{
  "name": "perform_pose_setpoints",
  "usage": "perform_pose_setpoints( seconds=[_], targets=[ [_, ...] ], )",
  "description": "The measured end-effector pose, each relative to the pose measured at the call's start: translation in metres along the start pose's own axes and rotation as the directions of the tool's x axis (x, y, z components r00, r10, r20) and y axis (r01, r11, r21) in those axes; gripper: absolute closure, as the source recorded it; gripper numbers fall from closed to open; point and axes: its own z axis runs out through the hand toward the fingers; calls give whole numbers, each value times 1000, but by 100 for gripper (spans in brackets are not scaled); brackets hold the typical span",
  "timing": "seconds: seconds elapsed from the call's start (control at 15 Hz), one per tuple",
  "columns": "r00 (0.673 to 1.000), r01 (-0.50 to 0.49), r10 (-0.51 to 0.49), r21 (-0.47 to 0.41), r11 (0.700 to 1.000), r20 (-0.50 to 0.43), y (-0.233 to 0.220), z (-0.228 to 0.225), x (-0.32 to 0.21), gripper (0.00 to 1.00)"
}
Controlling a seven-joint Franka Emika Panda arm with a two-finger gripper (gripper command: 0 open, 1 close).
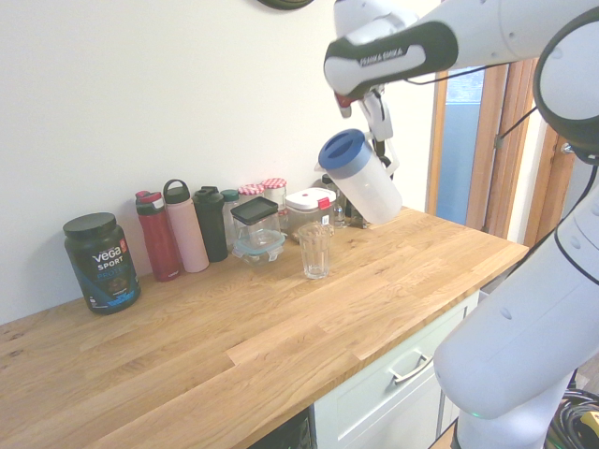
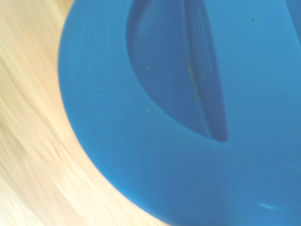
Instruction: Pour me some water
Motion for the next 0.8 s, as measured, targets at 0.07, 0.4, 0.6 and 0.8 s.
perform_pose_setpoints(
  seconds=[0.07,0.4,0.6,0.8],
  targets=[
    [999,-37,38,56,998,-14,-3,-15,0,100],
    [960,-275,279,241,931,16,-99,-47,0,100],
    [908,-408,416,299,862,38,-180,-58,-27,100],
    [837,-508,548,362,782,-9,-239,-60,-28,100]
  ],
)
